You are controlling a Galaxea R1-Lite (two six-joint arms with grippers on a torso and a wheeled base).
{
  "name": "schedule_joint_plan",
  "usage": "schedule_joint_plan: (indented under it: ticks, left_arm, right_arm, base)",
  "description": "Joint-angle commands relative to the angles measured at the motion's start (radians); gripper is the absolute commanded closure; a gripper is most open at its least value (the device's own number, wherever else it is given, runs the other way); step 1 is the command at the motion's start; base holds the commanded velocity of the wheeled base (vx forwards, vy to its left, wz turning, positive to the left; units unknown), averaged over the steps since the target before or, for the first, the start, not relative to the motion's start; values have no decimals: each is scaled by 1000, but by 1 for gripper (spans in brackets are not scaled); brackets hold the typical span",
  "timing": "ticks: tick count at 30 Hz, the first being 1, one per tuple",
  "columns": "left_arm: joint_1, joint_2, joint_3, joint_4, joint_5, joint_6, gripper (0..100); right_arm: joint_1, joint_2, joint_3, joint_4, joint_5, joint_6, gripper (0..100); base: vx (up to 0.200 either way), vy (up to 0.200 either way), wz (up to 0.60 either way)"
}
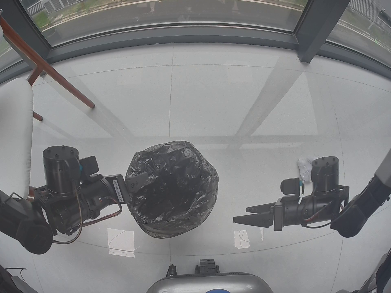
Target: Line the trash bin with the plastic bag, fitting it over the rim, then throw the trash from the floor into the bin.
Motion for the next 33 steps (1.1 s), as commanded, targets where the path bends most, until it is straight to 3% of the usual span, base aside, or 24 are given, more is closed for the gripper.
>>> schedule_joint_plan:
  ticks: [1, 21, 33]
  left_arm:
    - [0, -50, 30, 0, 1, 0, 0]
    - [0, -47, 30, 0, 1, 0, 0]
    - [0, -47, 30, 0, 1, 0, 0]
  right_arm:
    - [42, 133, -78, 3, -15, 3, 0]
    - [30, 420, -483, 91, -61, 84, 0]
    - [7, 493, -520, 123, -76, 83, 0]
  base:
    - [0, 0, 0]
    - [0, 0, 0]
    - [0, 0, 0]
